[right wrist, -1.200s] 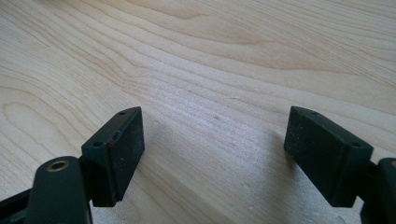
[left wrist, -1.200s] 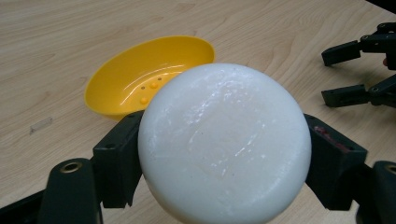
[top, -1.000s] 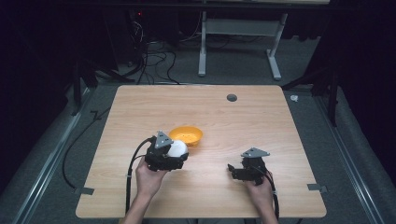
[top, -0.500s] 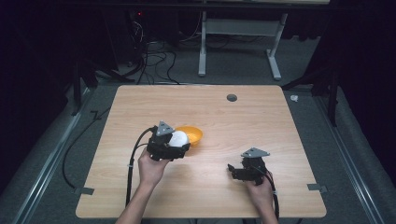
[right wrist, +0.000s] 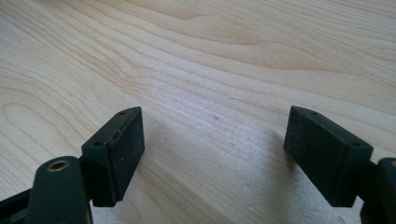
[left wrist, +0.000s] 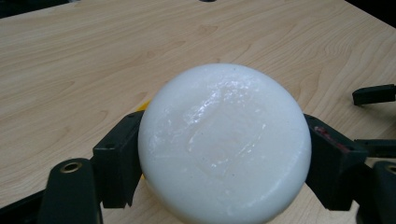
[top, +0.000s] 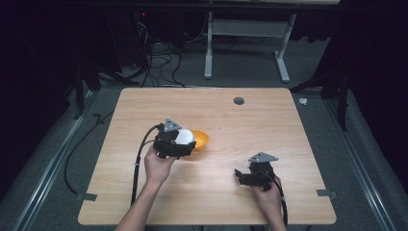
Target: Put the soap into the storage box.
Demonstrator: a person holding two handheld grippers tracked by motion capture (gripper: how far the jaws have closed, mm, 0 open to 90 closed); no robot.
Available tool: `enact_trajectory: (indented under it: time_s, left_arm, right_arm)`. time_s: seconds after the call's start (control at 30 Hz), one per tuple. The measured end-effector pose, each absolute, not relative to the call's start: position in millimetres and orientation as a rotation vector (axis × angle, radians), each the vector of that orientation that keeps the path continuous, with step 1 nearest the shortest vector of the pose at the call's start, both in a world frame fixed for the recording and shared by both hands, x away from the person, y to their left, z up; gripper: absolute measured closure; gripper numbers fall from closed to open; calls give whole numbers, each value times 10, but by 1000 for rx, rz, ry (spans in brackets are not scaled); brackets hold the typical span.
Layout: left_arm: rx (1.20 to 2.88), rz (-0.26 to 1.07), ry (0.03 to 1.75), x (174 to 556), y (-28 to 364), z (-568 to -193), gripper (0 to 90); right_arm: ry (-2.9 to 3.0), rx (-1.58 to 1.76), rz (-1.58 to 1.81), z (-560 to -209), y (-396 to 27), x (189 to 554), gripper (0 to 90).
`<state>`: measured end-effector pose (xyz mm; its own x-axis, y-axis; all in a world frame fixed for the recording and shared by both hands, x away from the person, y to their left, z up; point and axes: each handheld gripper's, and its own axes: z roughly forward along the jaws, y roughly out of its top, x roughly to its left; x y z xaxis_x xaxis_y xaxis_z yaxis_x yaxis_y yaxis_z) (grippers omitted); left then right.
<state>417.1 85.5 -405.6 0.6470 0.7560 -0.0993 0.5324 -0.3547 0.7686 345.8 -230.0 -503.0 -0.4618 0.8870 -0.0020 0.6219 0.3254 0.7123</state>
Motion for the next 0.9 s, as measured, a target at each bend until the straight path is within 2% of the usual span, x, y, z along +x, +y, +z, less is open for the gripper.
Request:
enact_trajectory:
  time_s: [0.9]
  left_arm:
    - [2089, 351, 1081, 4514, 671, -4281, 245]
  right_arm:
    - [2204, 1334, 922, -5031, -2302, 3457, 211]
